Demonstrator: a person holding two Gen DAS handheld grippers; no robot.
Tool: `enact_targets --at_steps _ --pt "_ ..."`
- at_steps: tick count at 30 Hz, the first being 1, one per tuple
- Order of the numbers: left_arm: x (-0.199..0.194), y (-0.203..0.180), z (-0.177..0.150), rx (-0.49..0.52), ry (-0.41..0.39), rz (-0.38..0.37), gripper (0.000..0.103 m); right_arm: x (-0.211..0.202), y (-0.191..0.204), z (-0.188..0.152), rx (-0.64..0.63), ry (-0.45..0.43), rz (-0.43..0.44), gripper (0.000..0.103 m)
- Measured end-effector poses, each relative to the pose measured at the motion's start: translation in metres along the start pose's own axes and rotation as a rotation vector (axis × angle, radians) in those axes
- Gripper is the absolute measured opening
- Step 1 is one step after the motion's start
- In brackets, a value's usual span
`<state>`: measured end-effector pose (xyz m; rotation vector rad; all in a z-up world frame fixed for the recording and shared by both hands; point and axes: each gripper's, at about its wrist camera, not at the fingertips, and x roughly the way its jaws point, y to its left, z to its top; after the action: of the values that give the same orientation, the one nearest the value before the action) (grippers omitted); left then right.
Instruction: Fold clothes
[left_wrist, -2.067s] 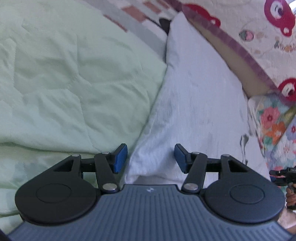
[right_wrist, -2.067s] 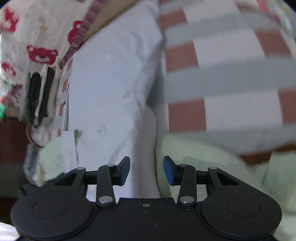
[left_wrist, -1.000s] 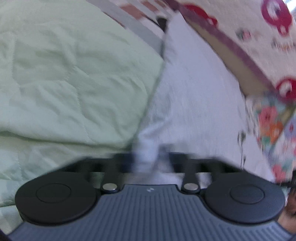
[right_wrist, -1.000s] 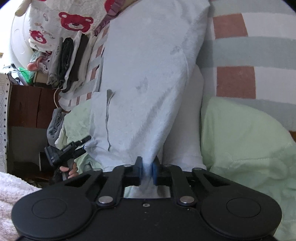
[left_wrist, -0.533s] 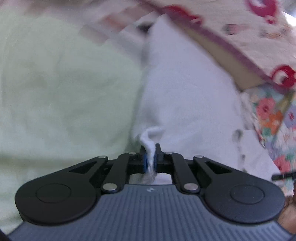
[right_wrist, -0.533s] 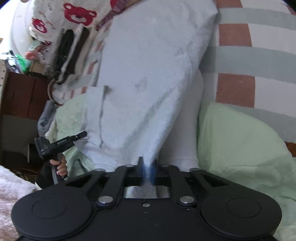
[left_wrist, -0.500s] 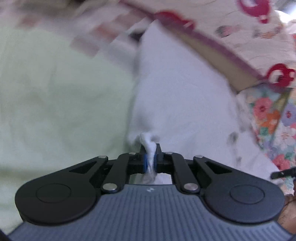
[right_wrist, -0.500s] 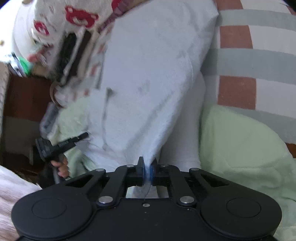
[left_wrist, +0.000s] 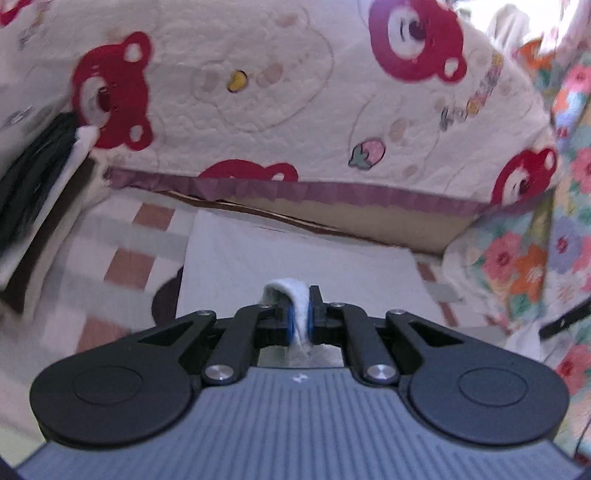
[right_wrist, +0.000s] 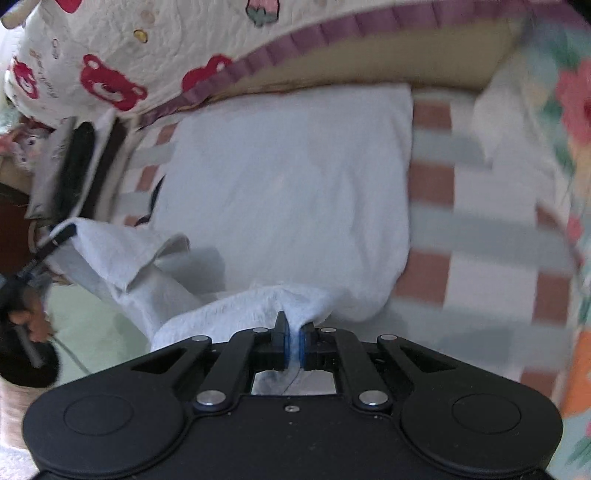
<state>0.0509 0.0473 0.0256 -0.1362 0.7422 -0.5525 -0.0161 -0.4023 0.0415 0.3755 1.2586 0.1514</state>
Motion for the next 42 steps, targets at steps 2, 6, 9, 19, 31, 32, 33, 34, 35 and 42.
enact_targets --at_steps 2,6,9,19,31,32,33,34,35,42 --pt "0.029 0.001 0.013 0.062 0.063 0.037 0.006 0.016 -0.011 0.016 0.062 -0.008 -0.002 0.008" --pt "0.084 0.002 0.032 0.186 0.197 0.103 0.006 0.051 -0.041 0.036 0.204 -0.013 0.014 0.008" --pt "0.121 0.005 0.041 0.240 0.298 0.114 0.006 0.072 -0.068 0.054 0.278 -0.031 0.040 0.008" --pt "0.189 0.036 0.032 0.222 0.195 0.235 0.006 0.132 -0.115 0.114 0.304 0.013 0.128 0.008" --pt "0.186 0.076 0.015 0.022 0.000 0.207 0.006 0.177 -0.145 0.158 0.276 0.118 0.214 0.008" --pt "0.185 0.080 0.014 0.004 0.009 0.200 0.006 0.179 -0.145 0.161 0.272 0.120 0.220 0.008" --pt "0.185 0.086 0.013 -0.030 0.013 0.189 0.006 0.181 -0.145 0.164 0.268 0.121 0.227 0.008" --pt "0.185 0.091 0.014 -0.058 0.013 0.175 0.006 0.183 -0.145 0.167 0.265 0.123 0.233 0.008" --pt "0.185 0.097 0.014 -0.085 0.013 0.161 0.006 0.185 -0.145 0.170 0.261 0.124 0.239 0.008" --pt "0.194 0.102 0.021 -0.057 -0.006 0.183 0.006 0.176 -0.137 0.191 0.236 0.085 0.259 0.008"
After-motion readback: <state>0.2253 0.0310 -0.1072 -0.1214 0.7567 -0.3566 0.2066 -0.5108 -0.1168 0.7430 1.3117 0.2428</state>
